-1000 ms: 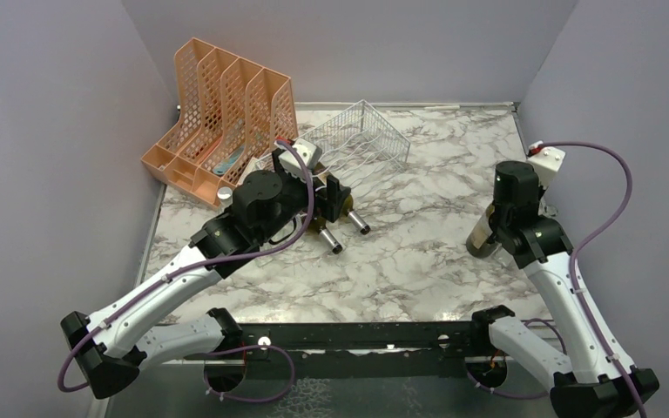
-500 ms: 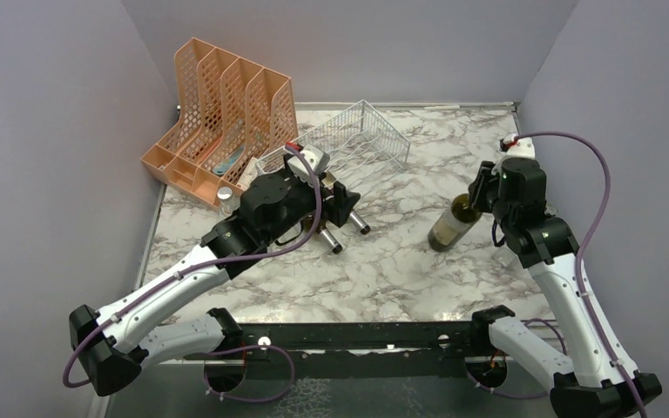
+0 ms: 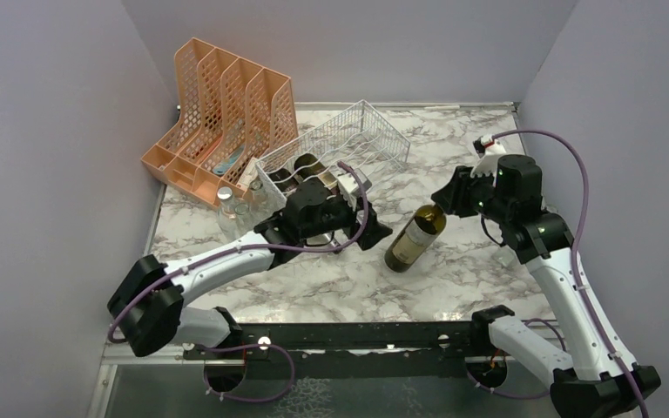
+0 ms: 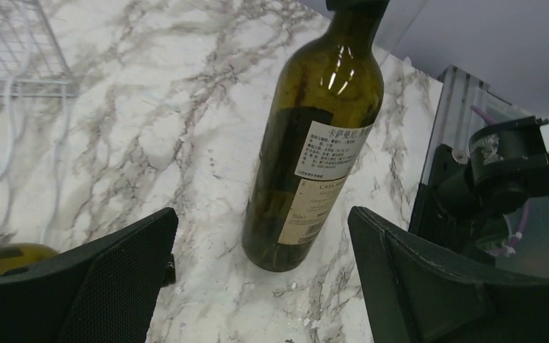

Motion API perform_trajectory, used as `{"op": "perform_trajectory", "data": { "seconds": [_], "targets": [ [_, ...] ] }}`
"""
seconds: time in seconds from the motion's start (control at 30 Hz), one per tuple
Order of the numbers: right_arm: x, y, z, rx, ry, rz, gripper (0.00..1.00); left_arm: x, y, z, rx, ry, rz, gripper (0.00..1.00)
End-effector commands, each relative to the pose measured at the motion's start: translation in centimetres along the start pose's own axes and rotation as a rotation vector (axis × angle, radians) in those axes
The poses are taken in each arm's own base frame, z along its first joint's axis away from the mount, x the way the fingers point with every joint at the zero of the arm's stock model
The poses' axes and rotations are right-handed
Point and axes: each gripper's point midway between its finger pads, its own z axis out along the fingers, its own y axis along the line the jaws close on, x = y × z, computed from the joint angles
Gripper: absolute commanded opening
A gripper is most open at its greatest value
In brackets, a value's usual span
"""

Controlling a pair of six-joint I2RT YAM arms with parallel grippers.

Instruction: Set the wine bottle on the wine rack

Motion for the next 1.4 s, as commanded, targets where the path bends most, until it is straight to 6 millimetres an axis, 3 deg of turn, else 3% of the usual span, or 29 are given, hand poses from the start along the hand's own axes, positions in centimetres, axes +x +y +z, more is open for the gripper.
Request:
{"op": "perform_trajectory", "data": {
  "seconds": [0.0, 0.33, 0.7, 1.0, 1.27, 1.37],
  "targets": [
    [-4.7, 4.2, -1.4, -0.197, -0.149, -0.014, 0.01, 0.9, -2.6, 1.8, 0.165, 0.005, 0.020, 0.95],
    [-5.2, 7.2, -2.0, -0.366, -0.145, -0.036, 0.01, 4.7, -4.6, 2.9, 0.341, 0.093, -0.016, 0.95],
    [-5.8, 10.4, -4.2, -0.550, -0.145, -0.075, 0.01, 5.7, -3.1, 3.2, 0.277, 0.071, 0.030, 0.94],
    [-6.1, 12.2, -5.6, -0.663, -0.155, -0.089, 0.01, 5.0, -4.9, 2.5, 0.381, 0.031, 0.050, 0.91],
    [-6.0, 13.4, -6.8, -0.756, -0.163, -0.107, 0.01, 4.2, -5.9, 1.8, 0.438, -0.024, 0.086, 0.80],
    [-5.9, 13.5, -7.1, -0.760, -0.165, -0.112, 0.01, 3.5, -5.7, 1.9, 0.416, -0.045, 0.099, 0.62]
  ]
}}
